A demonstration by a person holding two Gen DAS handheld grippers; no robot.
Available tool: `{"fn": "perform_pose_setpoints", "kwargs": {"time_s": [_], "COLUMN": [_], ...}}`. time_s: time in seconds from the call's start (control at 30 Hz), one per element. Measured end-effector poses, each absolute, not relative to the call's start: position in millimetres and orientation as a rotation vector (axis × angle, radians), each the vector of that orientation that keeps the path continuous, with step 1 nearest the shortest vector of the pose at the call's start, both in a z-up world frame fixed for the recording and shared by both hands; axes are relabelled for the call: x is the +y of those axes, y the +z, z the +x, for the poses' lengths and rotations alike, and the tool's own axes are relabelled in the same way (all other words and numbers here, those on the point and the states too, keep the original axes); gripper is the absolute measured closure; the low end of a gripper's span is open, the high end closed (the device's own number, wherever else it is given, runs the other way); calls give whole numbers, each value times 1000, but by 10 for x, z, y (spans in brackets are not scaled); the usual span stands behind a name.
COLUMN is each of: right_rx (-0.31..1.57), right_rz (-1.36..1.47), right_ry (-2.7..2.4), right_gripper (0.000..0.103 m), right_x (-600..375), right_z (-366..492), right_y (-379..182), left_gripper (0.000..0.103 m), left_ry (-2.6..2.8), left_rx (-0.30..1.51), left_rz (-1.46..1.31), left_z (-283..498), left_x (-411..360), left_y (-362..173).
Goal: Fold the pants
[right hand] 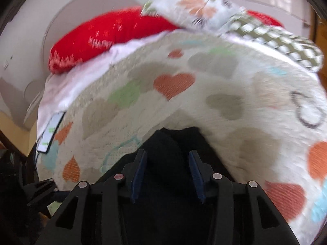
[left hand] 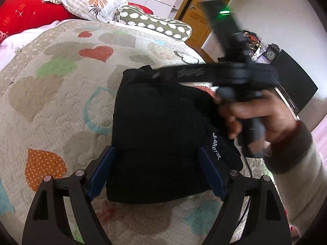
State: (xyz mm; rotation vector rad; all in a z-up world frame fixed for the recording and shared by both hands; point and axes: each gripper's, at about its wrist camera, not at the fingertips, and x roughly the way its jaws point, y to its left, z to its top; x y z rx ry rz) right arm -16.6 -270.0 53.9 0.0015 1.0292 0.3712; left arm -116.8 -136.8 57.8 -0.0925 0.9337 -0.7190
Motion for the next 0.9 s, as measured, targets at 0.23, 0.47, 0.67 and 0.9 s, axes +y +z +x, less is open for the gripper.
{"fn": "perform_pose_setpoints", "kwargs": {"time_s": [0.23,0.47,0.67,0.9], "right_rx": [968,990,880,865], "right_rz": [-77,-59,0,-8], "right_ry": [378,337,174,186], "right_gripper": [97,92,81,76], "right_x": [-2549,-2545,-3090,-3191], "right_z": [-32,61,-359,-1103], "right_y": [574,326,892,970], "left_gripper": [16,13,13,13], "left_ry": [-721,-705,-693,-668], "left_rx": [920,928,956,932], "left_rz": [-103,-27,-123,-94], "left_z": [-1171,-1187,-1053,-862], "left_x": [-1374,-1455,-1194,-1339], "left_y": [551,508,681,798]}}
